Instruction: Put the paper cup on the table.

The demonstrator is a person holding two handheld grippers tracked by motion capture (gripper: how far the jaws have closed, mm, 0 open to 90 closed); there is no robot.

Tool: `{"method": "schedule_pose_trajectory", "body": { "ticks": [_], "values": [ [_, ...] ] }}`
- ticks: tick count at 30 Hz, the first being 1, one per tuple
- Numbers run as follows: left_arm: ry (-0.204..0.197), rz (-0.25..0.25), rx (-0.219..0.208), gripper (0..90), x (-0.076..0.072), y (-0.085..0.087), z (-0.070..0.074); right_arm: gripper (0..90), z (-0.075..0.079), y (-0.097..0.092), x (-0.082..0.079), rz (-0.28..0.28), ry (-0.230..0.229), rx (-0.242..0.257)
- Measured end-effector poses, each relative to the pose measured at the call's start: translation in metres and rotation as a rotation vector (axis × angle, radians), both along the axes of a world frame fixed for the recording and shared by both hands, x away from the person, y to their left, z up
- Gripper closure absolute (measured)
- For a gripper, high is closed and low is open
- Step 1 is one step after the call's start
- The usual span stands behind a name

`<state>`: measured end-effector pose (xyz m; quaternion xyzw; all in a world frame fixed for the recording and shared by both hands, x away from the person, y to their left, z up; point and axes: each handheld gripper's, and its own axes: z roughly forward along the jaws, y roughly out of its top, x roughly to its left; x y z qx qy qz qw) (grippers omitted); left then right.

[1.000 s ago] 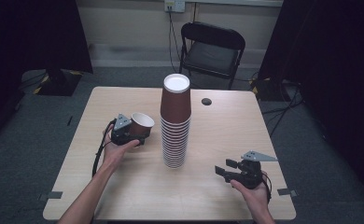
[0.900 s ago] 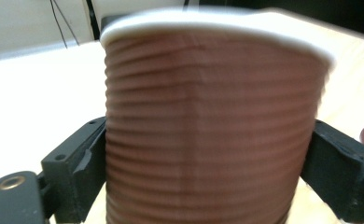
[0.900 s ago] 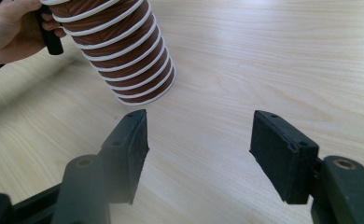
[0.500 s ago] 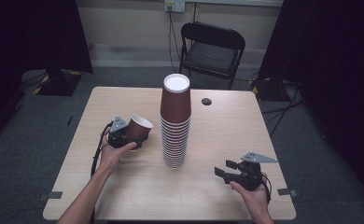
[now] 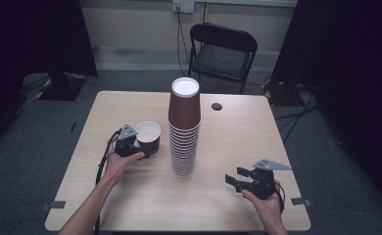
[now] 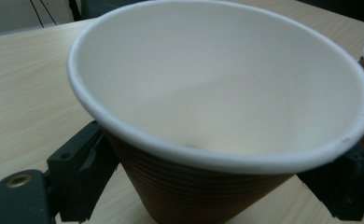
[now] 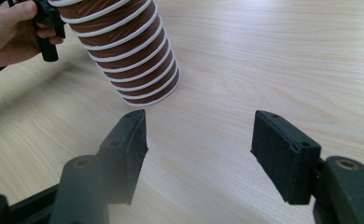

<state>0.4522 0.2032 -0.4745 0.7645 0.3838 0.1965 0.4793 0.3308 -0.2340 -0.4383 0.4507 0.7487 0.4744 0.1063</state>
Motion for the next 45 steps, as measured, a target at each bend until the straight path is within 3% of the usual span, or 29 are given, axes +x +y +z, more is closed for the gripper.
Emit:
{"method": "schedule_pose_trajectory", "body": {
  "ticks": [9,14,17,20,23,27,34,36,40,45],
  "values": [
    [0.043,0.003,0.029,14.7,-0.002,0.006,-0.002,36.0,0.002,0.0,-0.003,-0.002,-0.006,0.001],
    [0.077,0.003,0.079,15.5,-0.004,0.012,-0.005,36.0,0.001,-0.001,-0.002,-0.003,-0.002,0.001],
    [0.085,0.006,0.078,15.5,-0.008,0.016,-0.006,35.9,0.001,-0.001,-0.002,-0.003,-0.005,0.002],
    [0.133,0.038,0.075,15.6,-0.011,0.021,-0.007,35.9,0.001,-0.001,-0.003,-0.002,-0.002,-0.001],
    [0.107,0.041,0.071,15.5,-0.017,0.029,-0.004,35.9,0.001,0.0,-0.003,0.0,-0.007,-0.001],
    [0.134,0.057,0.054,15.5,-0.023,0.036,-0.001,35.9,0.001,0.0,-0.003,-0.005,-0.006,-0.003],
    [0.098,0.084,0.054,15.8,-0.042,0.045,0.012,35.6,0.0,-0.005,-0.002,-0.023,-0.001,-0.007],
    [0.095,0.079,0.039,15.8,-0.047,0.047,0.014,35.4,-0.001,-0.008,-0.001,-0.03,0.0,-0.007],
    [0.105,0.069,0.053,15.9,-0.058,0.048,0.016,33.2,-0.002,-0.01,0.0,-0.038,0.006,-0.011],
    [0.091,0.108,0.042,15.9,-0.069,0.048,0.026,33.0,-0.003,-0.01,0.0,-0.041,0.009,-0.017]
  ]
}}
